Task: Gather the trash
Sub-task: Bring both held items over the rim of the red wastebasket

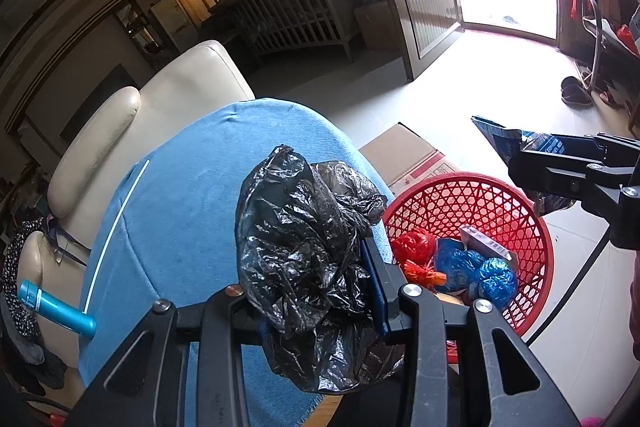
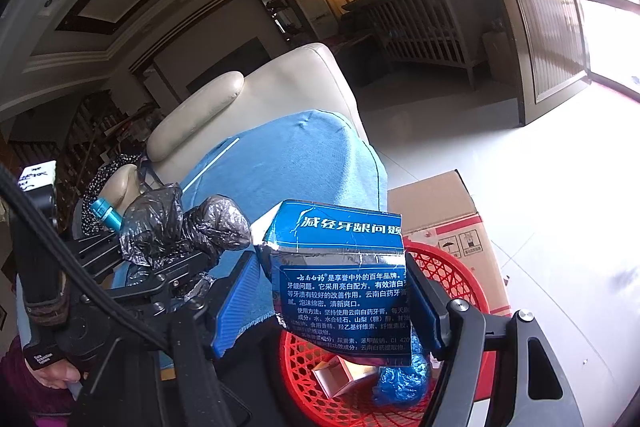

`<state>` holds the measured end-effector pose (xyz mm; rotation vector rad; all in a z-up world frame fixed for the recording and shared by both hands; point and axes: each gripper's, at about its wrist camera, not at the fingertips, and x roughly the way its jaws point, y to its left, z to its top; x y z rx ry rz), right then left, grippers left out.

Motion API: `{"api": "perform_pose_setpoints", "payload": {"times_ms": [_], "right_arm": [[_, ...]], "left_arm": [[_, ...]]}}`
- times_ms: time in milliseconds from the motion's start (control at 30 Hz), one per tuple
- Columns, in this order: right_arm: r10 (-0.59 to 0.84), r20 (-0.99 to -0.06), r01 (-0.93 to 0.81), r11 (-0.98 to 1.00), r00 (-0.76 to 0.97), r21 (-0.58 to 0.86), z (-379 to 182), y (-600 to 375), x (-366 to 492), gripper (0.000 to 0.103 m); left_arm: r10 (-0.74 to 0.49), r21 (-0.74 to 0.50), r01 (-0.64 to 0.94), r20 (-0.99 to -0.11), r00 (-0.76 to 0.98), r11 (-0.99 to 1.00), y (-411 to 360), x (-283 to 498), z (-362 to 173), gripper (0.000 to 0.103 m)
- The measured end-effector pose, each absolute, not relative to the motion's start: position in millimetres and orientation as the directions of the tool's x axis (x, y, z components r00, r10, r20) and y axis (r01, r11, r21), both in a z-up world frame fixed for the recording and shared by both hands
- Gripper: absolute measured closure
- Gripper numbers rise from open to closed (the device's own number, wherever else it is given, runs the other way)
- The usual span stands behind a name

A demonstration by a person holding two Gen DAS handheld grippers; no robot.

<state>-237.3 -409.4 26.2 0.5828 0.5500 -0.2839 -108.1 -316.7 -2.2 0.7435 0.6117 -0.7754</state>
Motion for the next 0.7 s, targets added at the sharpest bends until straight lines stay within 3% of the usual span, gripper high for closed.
{"api": "perform_pose_setpoints", "payload": {"times_ms": [700], "right_arm": [[-0.1,-0.58,0.426,0.78,0.808,0.458,14.1,-417.6,-240.2,0.03]], "left_arm": [[-0.382,0.367,0.807,-0.739,0.555,0.462,-329.0,-112.4,-14.2,0.063]]}}
